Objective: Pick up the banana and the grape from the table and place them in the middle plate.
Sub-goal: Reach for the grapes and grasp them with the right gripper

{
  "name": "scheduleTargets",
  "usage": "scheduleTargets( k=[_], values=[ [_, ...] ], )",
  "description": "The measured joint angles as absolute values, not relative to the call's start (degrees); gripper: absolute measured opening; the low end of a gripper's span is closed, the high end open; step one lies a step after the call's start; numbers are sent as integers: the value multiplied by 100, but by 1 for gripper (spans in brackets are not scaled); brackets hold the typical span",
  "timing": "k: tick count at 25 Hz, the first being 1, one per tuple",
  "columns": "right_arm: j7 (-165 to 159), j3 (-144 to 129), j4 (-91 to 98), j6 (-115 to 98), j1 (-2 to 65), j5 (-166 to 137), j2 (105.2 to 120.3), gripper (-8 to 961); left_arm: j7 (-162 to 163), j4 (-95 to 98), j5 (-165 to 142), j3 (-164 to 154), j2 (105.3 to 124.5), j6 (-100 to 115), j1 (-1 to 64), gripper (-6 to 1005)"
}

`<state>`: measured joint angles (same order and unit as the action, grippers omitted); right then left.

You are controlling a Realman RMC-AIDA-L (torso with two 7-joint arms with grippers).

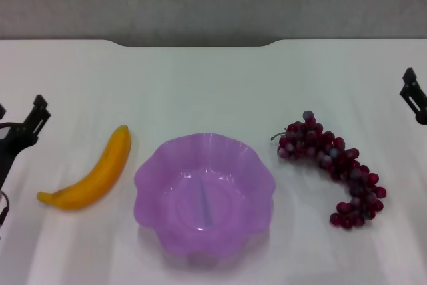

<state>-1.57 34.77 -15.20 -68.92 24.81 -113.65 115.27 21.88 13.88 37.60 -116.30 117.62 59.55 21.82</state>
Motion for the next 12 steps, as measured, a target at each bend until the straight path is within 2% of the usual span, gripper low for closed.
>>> scheduleTargets(
  k=[12],
  values=[
    [-117,3401,-1576,-6764,2473,-11374,11533,881,2160,1377,3882,-11670,11746,5913,2245,890]
  ],
)
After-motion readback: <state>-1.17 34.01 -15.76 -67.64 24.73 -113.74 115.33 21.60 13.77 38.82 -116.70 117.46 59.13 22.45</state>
